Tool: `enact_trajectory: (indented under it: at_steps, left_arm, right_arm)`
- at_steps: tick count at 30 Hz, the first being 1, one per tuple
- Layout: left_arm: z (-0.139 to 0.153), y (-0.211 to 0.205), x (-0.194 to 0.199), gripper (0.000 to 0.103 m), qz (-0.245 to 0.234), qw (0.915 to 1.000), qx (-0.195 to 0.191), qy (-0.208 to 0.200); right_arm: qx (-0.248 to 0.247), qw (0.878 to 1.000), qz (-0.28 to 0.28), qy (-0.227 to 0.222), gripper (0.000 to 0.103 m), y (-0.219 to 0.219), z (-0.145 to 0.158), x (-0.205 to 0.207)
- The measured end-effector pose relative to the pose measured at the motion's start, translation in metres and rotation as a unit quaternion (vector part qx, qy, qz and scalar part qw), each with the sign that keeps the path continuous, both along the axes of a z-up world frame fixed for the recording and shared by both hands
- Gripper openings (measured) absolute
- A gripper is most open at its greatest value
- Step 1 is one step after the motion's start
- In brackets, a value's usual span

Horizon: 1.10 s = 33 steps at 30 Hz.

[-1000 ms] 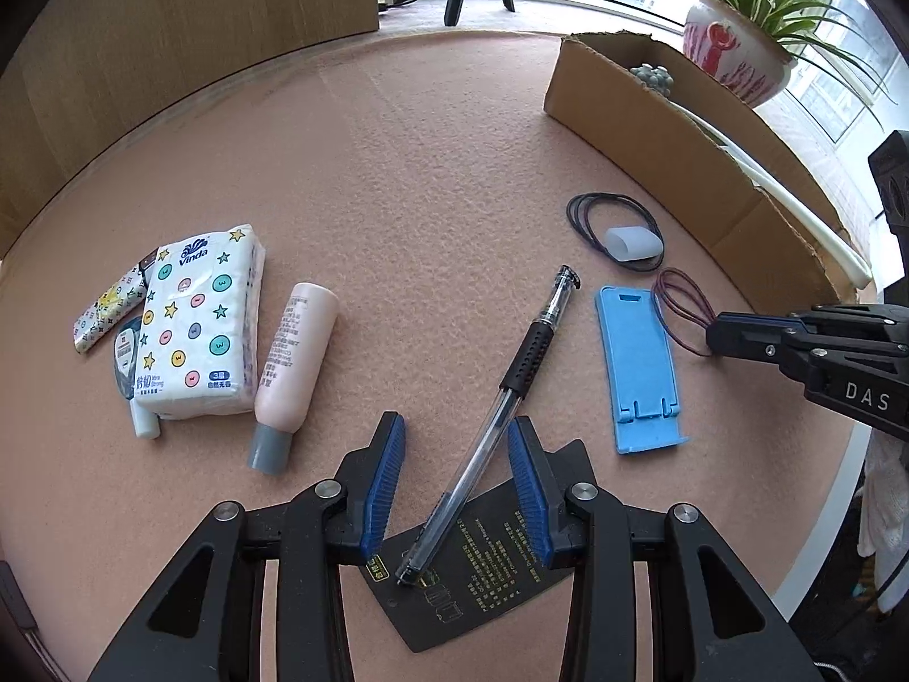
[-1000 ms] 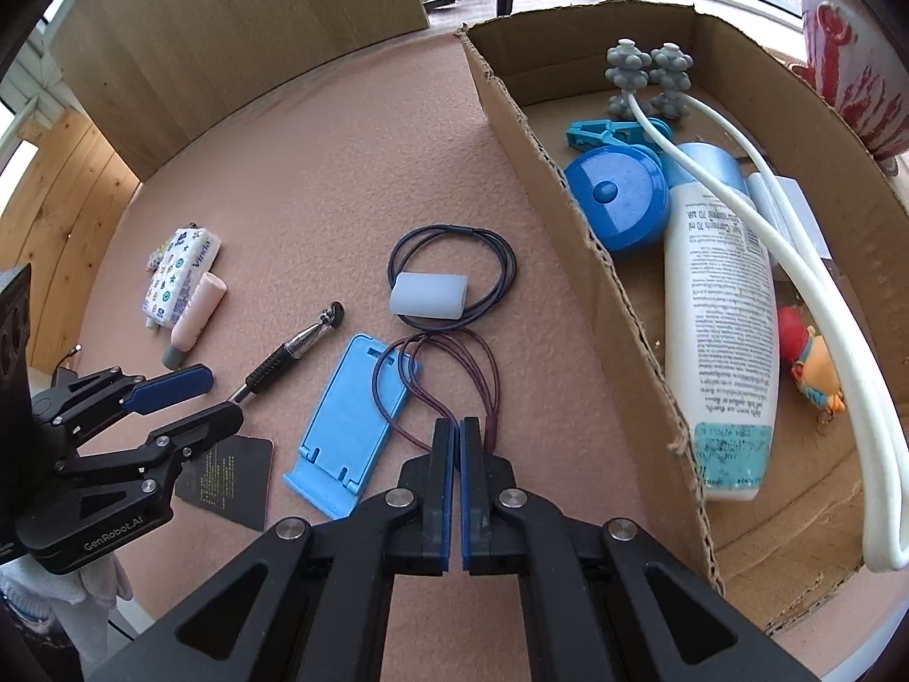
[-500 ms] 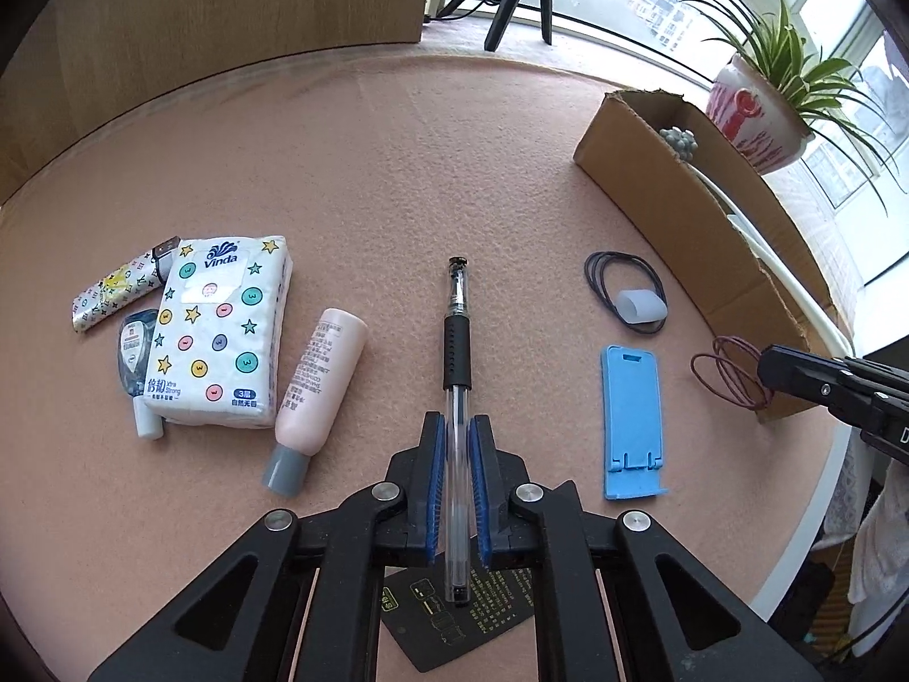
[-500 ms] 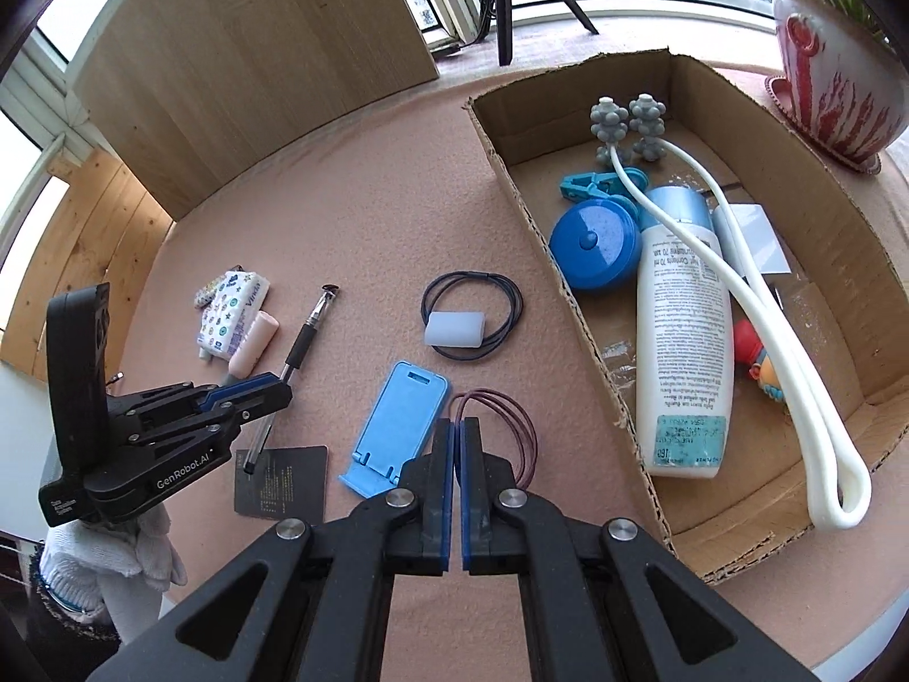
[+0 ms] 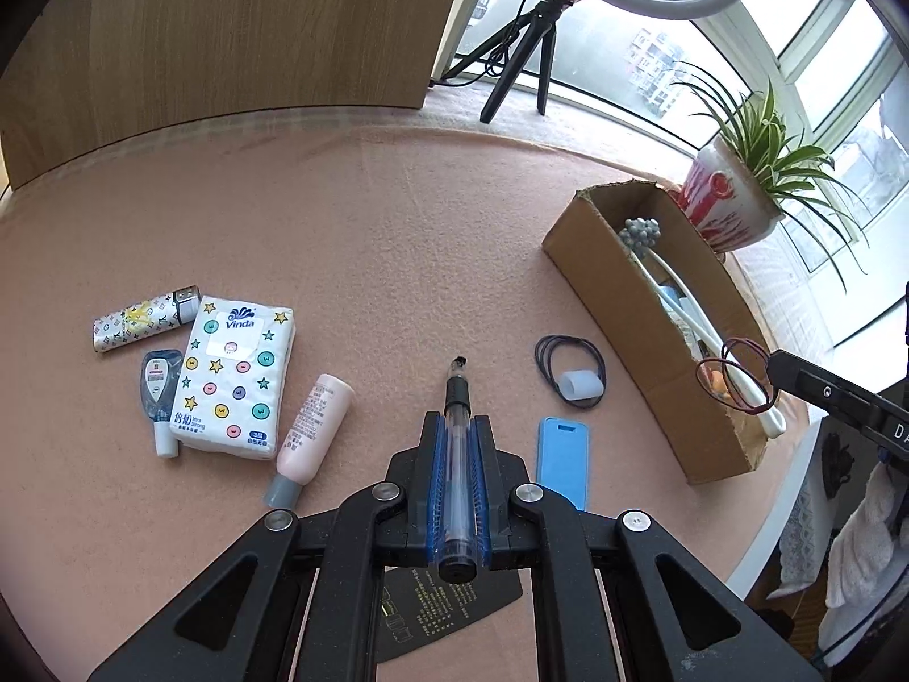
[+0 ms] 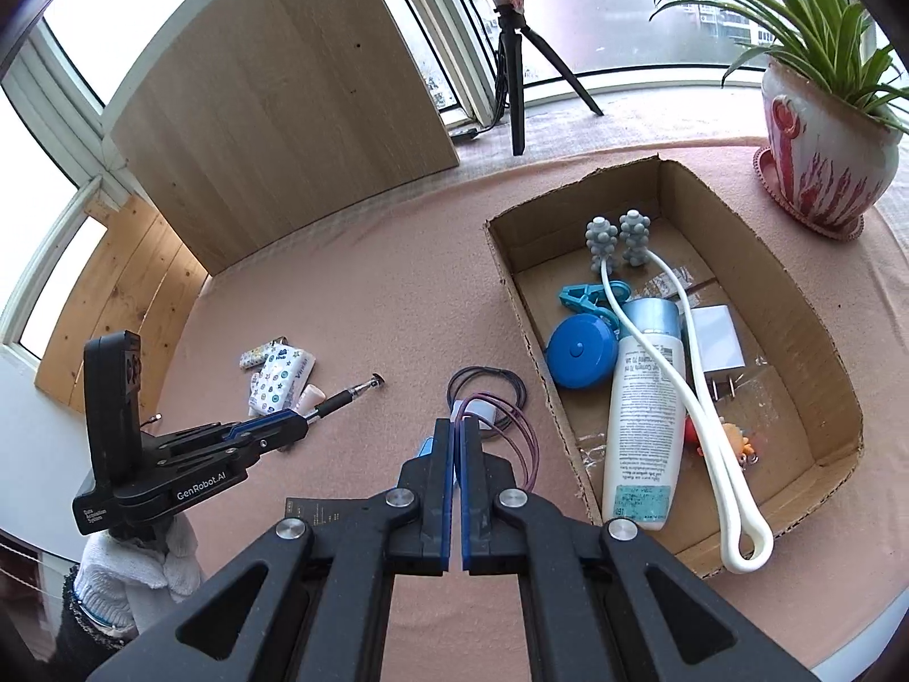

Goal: Organize objects
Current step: 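Carry the pen with the left tool and the rubber band with the right tool into the box, releasing both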

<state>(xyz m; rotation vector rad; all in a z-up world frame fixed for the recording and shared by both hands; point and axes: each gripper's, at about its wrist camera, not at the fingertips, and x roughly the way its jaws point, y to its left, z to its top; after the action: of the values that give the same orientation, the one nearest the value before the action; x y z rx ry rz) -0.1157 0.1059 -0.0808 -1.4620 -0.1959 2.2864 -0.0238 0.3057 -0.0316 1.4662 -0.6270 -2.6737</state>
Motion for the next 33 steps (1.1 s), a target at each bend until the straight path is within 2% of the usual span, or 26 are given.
enact_trajectory:
  at_steps: [7,14,23,33]
  left_arm:
    - [0.021,0.004,-0.004,0.009,0.007,0.9997,0.014,0.017]
    - [0.048,0.028,-0.009,0.009,-0.004,0.9987,0.027,0.044]
    - [0.084,0.101,-0.016,0.009,-0.054,0.9942,0.041,0.083]
    - [0.087,0.189,-0.025,0.009,-0.102,0.9901,0.03,0.092]
  right_arm:
    - [0.007,1.0,-0.015,0.026,0.002,0.019,0.022,0.01]
    - [0.011,0.999,-0.032,0.037,0.002,0.038,0.029,0.019]
    - [0.018,0.997,-0.059,0.036,0.002,0.071,0.029,0.029]
    - [0.022,0.997,-0.07,0.032,0.002,0.1,0.023,0.034]
